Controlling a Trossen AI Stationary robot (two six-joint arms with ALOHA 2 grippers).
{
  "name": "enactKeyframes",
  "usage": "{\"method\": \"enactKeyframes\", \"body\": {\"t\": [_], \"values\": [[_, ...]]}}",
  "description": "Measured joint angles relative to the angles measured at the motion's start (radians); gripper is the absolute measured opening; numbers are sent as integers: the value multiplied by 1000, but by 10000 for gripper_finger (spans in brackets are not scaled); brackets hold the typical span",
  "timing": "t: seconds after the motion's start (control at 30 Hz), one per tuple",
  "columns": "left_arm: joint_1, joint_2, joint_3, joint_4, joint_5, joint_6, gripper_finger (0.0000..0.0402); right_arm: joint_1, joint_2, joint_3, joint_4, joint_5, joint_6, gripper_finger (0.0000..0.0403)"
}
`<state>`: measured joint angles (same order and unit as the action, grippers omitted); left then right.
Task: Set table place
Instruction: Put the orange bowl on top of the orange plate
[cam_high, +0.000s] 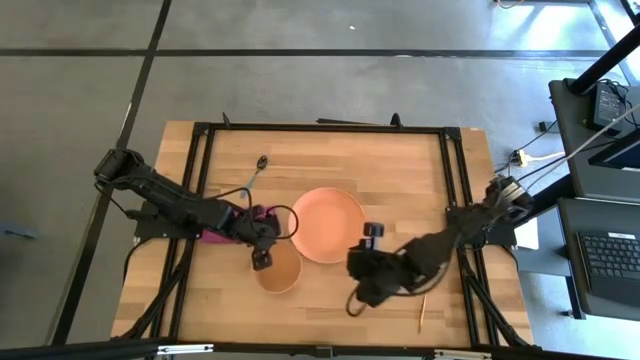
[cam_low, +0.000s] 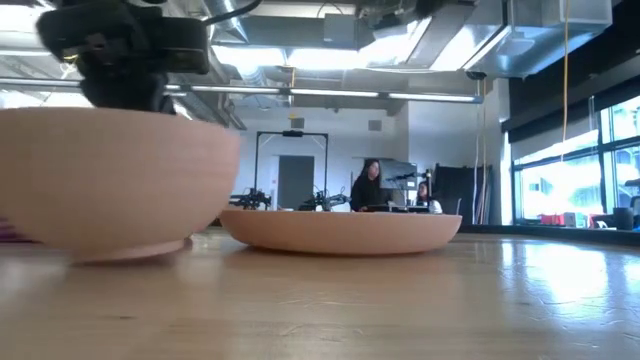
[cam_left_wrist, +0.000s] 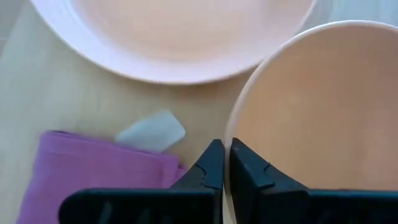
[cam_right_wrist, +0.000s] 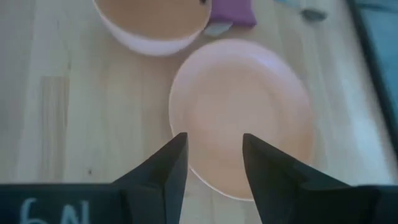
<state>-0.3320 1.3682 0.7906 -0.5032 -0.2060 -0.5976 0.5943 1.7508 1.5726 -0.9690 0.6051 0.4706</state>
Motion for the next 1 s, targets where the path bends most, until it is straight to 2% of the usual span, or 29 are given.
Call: {"method": "enactKeyframes", "body": {"t": [0.1,0.23,0.5,0.73,0.87,1.0], "values": [[17,0,18,-6,-6,5,4,50,-35,0,-46,84,56,154],[32,0,71,-67,-15,6,3,110,-79,0,-175,194,210,154],[83,-1,292,-231,-28,8,2,189,-106,0,-428,344,533,154],[242,0,440,-226,52,75,1,230,-106,0,-465,462,660,154],[341,34,455,-226,82,99,1,246,-105,0,-501,474,721,154],[415,124,454,-183,95,148,1,254,-105,-11,-554,476,791,154]]}}
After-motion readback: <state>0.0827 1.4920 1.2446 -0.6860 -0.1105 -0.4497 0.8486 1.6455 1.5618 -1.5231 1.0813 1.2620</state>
